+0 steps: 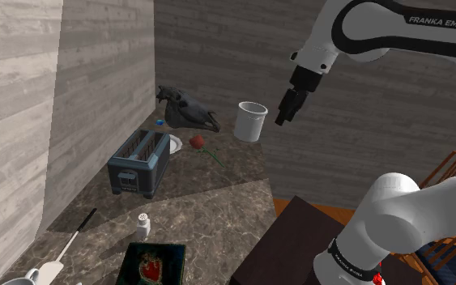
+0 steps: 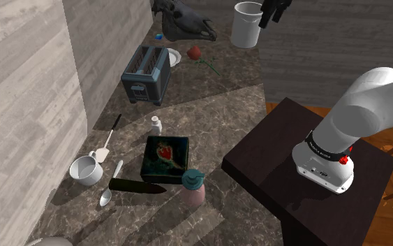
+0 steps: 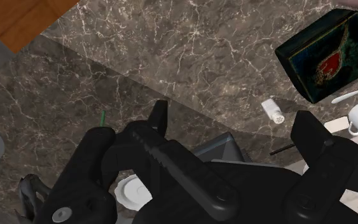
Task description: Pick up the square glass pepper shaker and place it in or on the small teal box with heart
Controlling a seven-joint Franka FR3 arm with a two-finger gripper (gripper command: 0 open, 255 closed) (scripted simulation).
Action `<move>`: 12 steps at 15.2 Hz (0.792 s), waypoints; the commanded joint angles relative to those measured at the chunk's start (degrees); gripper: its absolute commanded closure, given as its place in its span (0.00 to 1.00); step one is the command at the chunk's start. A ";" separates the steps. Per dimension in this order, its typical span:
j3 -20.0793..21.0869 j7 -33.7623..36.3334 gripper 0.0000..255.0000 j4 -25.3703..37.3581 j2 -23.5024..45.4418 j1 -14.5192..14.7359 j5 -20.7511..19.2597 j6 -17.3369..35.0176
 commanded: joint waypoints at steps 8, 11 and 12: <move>5.62 3.97 0.00 0.38 11.48 2.55 1.59 9.59; 7.87 5.77 0.00 1.61 17.13 3.44 1.76 13.32; 8.60 6.39 0.00 2.16 19.10 3.71 1.72 14.49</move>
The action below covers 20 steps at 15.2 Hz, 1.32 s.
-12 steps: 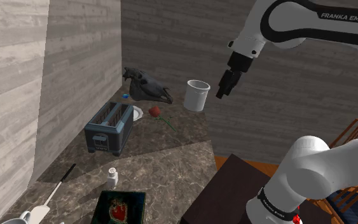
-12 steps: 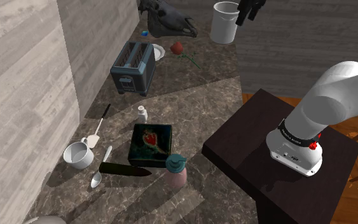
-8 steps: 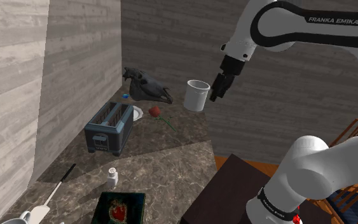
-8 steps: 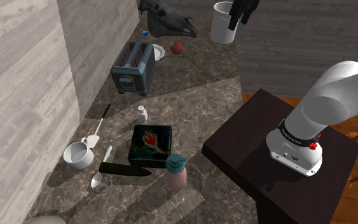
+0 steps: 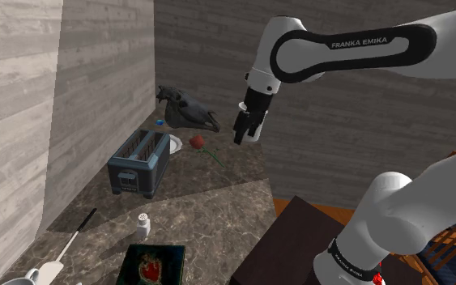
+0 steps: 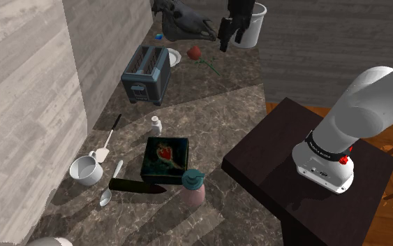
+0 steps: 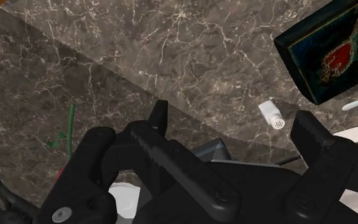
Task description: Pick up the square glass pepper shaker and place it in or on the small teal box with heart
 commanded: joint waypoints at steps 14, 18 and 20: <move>8.18 11.41 0.00 14.85 31.72 4.08 -6.26 12.30; 8.73 14.65 0.00 21.45 40.84 6.01 -9.38 13.16; 8.71 16.09 0.00 25.18 45.44 7.19 -10.87 13.16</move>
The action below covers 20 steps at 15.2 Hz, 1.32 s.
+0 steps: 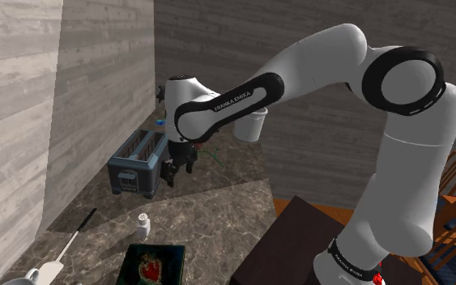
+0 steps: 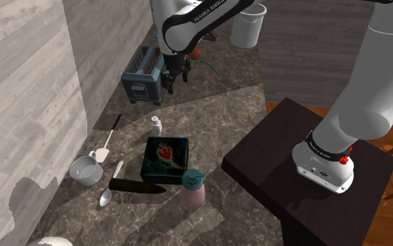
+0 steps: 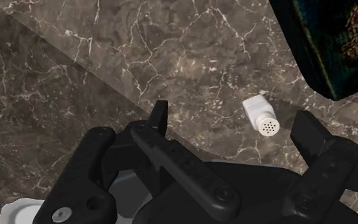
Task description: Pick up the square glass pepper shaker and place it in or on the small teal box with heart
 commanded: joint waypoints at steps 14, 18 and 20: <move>-2.20 5.76 0.00 40.36 38.03 10.39 -7.29 -8.61; -2.74 5.62 0.00 52.38 47.14 12.56 -7.73 -12.47; -2.81 5.68 0.00 51.90 47.76 12.54 -7.81 -11.38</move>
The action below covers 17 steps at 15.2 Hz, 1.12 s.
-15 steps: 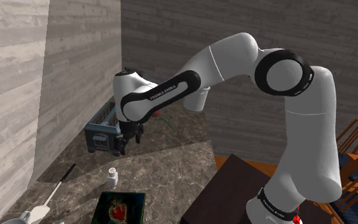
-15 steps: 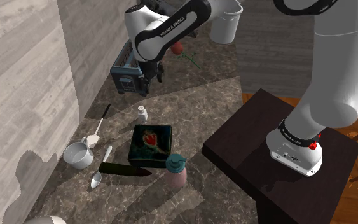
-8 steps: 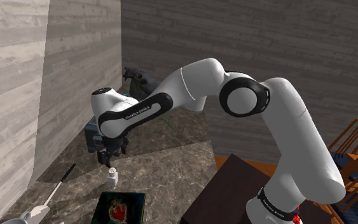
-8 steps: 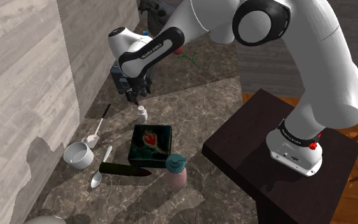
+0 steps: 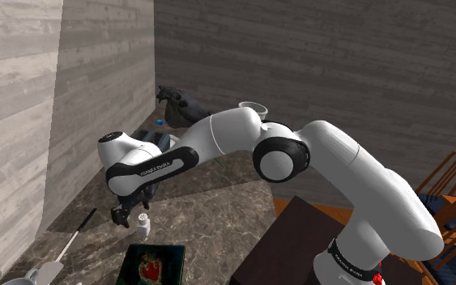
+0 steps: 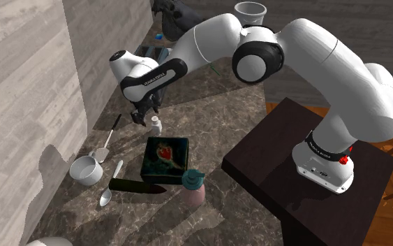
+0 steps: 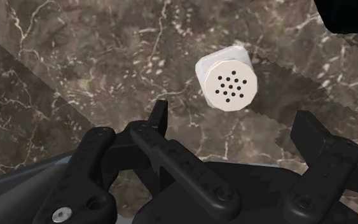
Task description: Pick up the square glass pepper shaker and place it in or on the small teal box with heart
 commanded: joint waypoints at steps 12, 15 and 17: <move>-0.24 0.17 0.00 -0.32 2.33 0.13 -0.24 2.65; -0.24 0.17 1.00 -0.32 2.33 0.13 -0.24 2.65; -0.24 0.17 1.00 -0.29 2.35 0.13 -0.24 2.64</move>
